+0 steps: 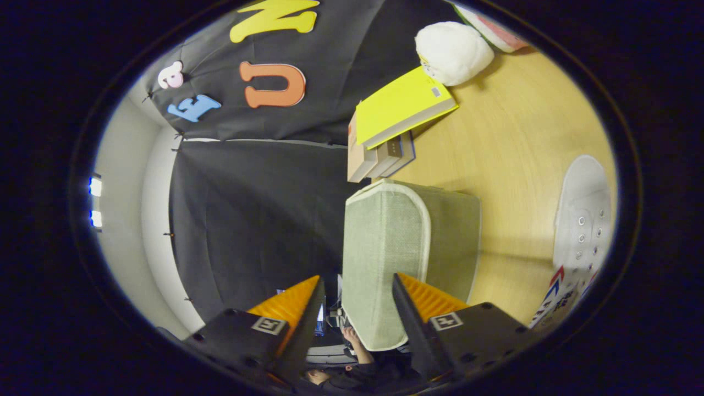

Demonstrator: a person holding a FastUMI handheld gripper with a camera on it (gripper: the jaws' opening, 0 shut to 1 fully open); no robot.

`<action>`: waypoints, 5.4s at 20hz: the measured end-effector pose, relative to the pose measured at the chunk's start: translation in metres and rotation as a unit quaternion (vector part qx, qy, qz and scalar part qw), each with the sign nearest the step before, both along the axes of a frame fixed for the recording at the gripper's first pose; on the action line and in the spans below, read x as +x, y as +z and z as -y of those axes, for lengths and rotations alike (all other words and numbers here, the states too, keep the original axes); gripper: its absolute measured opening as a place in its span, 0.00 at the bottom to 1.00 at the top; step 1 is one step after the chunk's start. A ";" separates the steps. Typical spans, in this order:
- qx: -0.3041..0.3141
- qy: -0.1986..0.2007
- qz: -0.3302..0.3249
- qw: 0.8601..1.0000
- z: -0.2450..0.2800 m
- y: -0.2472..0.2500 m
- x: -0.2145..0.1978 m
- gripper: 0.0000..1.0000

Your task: Open the storage box then place both shoes into the box .Put the left shoe in first, then the right shoe, with the right side of both shoes facing outward in a uniform manner.

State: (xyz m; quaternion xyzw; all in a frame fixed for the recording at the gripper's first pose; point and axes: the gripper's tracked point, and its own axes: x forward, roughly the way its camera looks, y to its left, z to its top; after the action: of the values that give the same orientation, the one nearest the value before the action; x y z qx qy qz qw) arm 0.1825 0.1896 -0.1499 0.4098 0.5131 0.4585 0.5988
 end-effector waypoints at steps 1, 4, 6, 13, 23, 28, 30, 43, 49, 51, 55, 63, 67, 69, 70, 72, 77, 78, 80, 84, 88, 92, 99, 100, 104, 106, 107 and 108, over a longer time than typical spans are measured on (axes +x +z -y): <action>0.005 0.005 -0.005 1.000 -0.002 -0.004 0.000 0.96; -0.003 0.017 -0.034 0.999 -0.009 -0.033 0.005 0.99; -0.005 0.024 -0.052 0.998 -0.014 -0.050 0.008 0.99; 0.027 0.048 -0.043 0.998 -0.018 -0.039 0.001 0.69; 0.034 0.052 -0.024 0.998 -0.020 0.008 -0.018 0.05; 0.057 0.036 -0.002 0.998 -0.033 0.059 -0.025 0.05; 0.065 0.034 0.008 0.997 -0.044 0.083 -0.029 0.05; 0.029 0.021 0.069 0.997 -0.212 0.158 -0.040 0.05; -0.026 0.009 0.080 0.996 -0.278 0.137 -0.045 0.33; -0.053 0.010 0.083 0.995 -0.278 0.128 -0.045 0.73; -0.120 -0.033 0.104 0.987 -0.251 0.103 -0.029 0.99; -0.269 -0.103 0.167 0.943 -0.123 0.067 -0.013 0.99; -0.336 -0.118 0.183 0.916 -0.044 0.045 -0.010 1.00; -0.347 -0.132 0.172 0.912 -0.011 0.031 -0.008 1.00; -0.358 -0.140 0.166 0.908 0.007 0.021 -0.006 1.00; -0.381 -0.150 0.156 0.899 0.039 0.001 -0.006 1.00; -0.426 -0.166 0.131 0.880 0.097 -0.037 -0.008 1.00; -0.436 -0.162 0.127 0.876 0.105 -0.046 -0.011 1.00; -0.455 -0.149 0.118 0.870 0.118 -0.061 -0.016 1.00; -0.492 -0.132 0.086 0.856 0.141 -0.092 -0.025 1.00; -0.519 -0.117 0.047 0.845 0.157 -0.122 -0.029 0.92; -0.532 -0.110 0.002 0.840 0.170 -0.150 -0.032 0.80; -0.519 -0.071 0.006 0.852 0.165 -0.172 -0.021 0.50; -0.515 -0.059 0.012 0.855 0.163 -0.172 -0.022 0.42; -0.498 -0.060 0.023 0.865 0.160 -0.168 -0.024 0.10; -0.488 -0.069 0.012 0.870 0.157 -0.163 -0.029 0.07; -0.480 -0.077 0.009 0.874 0.154 -0.159 -0.033 0.06; -0.474 -0.088 0.004 0.876 0.151 -0.153 -0.035 0.06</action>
State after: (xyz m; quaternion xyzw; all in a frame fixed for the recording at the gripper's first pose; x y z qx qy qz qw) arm 0.1478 0.0386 -0.3027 0.1187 0.6280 0.1074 0.7616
